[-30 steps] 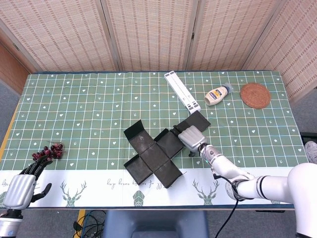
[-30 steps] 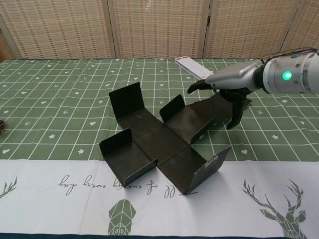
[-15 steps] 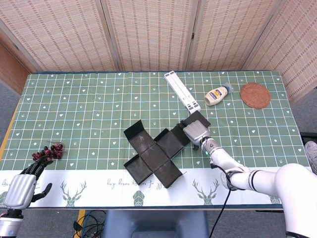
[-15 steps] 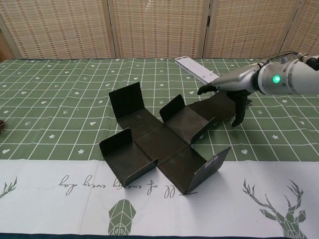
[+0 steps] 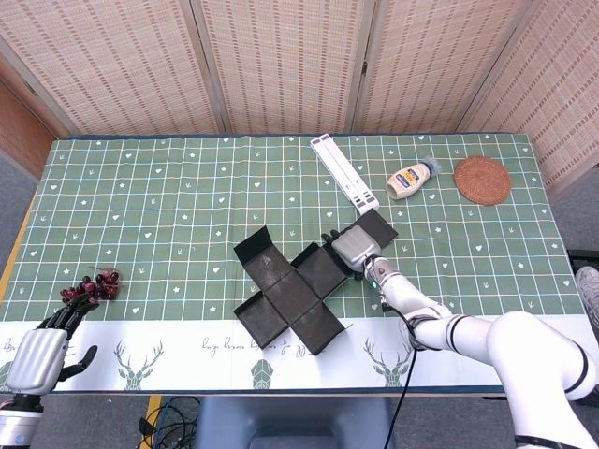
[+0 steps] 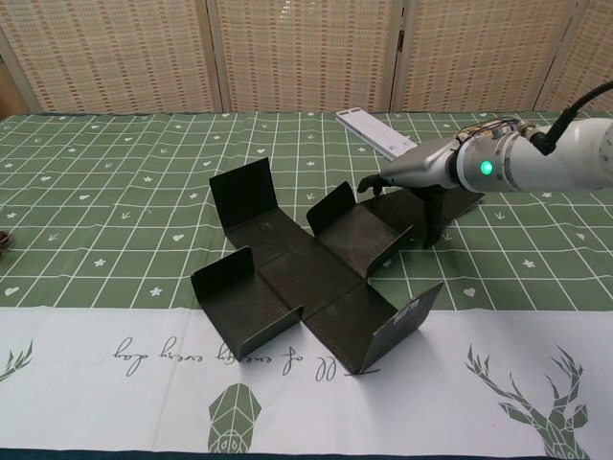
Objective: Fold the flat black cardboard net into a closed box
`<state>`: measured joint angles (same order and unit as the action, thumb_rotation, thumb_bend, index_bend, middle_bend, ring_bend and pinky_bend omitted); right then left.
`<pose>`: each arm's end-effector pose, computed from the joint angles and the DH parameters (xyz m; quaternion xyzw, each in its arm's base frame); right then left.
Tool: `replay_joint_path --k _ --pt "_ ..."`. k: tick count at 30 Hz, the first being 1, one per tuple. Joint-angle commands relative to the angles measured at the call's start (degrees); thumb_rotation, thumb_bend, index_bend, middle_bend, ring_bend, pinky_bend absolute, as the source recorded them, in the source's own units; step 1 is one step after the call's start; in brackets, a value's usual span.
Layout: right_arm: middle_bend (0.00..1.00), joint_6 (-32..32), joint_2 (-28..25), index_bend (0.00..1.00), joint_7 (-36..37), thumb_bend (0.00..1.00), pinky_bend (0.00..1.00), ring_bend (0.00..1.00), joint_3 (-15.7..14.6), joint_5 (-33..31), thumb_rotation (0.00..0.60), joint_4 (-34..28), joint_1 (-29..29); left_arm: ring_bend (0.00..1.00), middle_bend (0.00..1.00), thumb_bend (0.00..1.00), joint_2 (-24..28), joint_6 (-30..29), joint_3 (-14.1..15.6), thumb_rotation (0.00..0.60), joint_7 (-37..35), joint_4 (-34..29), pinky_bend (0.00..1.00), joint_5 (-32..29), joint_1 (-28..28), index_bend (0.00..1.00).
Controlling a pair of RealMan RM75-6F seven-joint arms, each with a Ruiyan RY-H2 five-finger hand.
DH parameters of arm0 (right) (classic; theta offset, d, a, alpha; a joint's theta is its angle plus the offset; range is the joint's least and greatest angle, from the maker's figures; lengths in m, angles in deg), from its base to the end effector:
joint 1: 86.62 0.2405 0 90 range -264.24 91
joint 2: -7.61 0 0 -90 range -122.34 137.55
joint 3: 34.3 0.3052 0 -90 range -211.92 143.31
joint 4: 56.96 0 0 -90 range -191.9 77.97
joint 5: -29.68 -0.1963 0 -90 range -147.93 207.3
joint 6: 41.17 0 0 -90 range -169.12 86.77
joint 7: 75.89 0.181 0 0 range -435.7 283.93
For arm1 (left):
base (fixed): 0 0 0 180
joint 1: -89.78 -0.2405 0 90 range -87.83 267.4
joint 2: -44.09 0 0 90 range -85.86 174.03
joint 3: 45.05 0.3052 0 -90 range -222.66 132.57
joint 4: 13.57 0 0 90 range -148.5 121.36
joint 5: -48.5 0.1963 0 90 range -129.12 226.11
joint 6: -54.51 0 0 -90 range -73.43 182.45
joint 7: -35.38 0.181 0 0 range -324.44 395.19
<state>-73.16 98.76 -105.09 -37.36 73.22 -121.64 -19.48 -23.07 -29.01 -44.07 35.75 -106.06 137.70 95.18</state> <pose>-0.1521 -0.4912 -0.0594 0.8654 -0.2619 0.1423 0.4027 -0.3420 0.2092 0.1538 -0.6227 -0.4131 -0.3865 0.5406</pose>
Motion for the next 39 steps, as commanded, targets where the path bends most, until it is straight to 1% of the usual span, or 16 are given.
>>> replay_joint_path --k 1,6,8,14,15,19,25,29,33,36,39 --pt "0.11 0.48 0.93 0.00 -0.46 0.00 1.00 0.75 0.10 0.18 0.600 1.13 0.30 0.22 0.14 0.31 0.04 -0.04 0.00 0.600 -0.12 0.11 0.36 -0.07 -0.06 0.20" --pt "0.15 1.00 2.04 0.00 -1.09 0.00 1.00 0.76 0.19 0.18 0.600 2.70 0.61 0.22 0.14 0.31 0.07 -0.17 0.05 0.600 -0.42 0.35 0.36 -0.26 -0.27 0.20" --pt "0.17 1.09 2.48 0.02 -1.44 0.00 1.00 0.76 0.15 0.08 0.600 3.39 0.69 0.22 0.14 0.31 0.04 -0.20 0.11 0.600 -0.56 0.48 0.36 -0.27 -0.35 0.20" --pt "0.28 -0.87 3.48 0.18 -2.17 0.01 1.00 0.77 0.78 -0.84 0.600 3.99 0.15 0.22 0.14 0.31 -0.10 -0.30 0.13 0.600 -0.88 0.76 0.36 -0.17 -0.42 0.20" --pt "0.29 -1.32 3.55 0.19 -2.36 0.01 1.00 0.77 0.96 -1.30 0.600 3.88 0.05 0.22 0.14 0.31 -0.13 -0.26 0.13 0.600 -0.89 0.81 0.36 -0.15 -0.40 0.20" --pt "0.37 -3.02 3.64 0.27 -3.65 0.01 1.00 0.80 1.72 -4.15 0.600 2.99 -0.18 0.22 0.14 0.31 -0.17 -0.23 0.10 0.600 -0.93 0.85 0.36 0.02 -0.30 0.20" --pt "0.41 -6.56 3.45 0.31 -5.71 0.01 1.00 0.81 3.68 -11.21 0.600 0.22 -0.49 0.22 0.14 0.31 -0.18 -0.21 0.11 0.600 -1.03 0.87 0.36 0.05 -0.29 0.20" --pt "0.43 -9.75 3.40 0.32 -7.01 0.01 1.00 0.82 5.76 -18.21 0.600 -2.44 -0.57 0.22 0.14 0.31 -0.24 -0.11 0.10 0.600 -1.19 1.00 0.36 0.09 -0.22 0.20" --pt "0.44 -12.22 3.27 0.32 -9.38 0.01 1.00 0.83 7.17 -25.15 0.600 -4.68 0.10 0.22 0.14 0.31 -0.31 -0.01 0.07 0.600 -1.33 1.15 0.36 0.18 -0.10 0.20" --pt "0.44 -14.92 3.77 0.32 -10.77 0.00 1.00 0.84 9.25 -31.15 0.600 -6.01 0.67 0.22 0.14 0.31 -0.43 -0.03 0.06 0.600 -1.54 1.35 0.36 0.21 -0.09 0.20" --pt "0.44 -16.66 3.98 0.32 -12.23 0.00 1.00 0.84 10.99 -35.27 0.600 -6.70 1.34 0.22 0.14 0.31 -0.45 0.00 0.12 0.600 -1.80 1.58 0.36 0.14 -0.14 0.20"
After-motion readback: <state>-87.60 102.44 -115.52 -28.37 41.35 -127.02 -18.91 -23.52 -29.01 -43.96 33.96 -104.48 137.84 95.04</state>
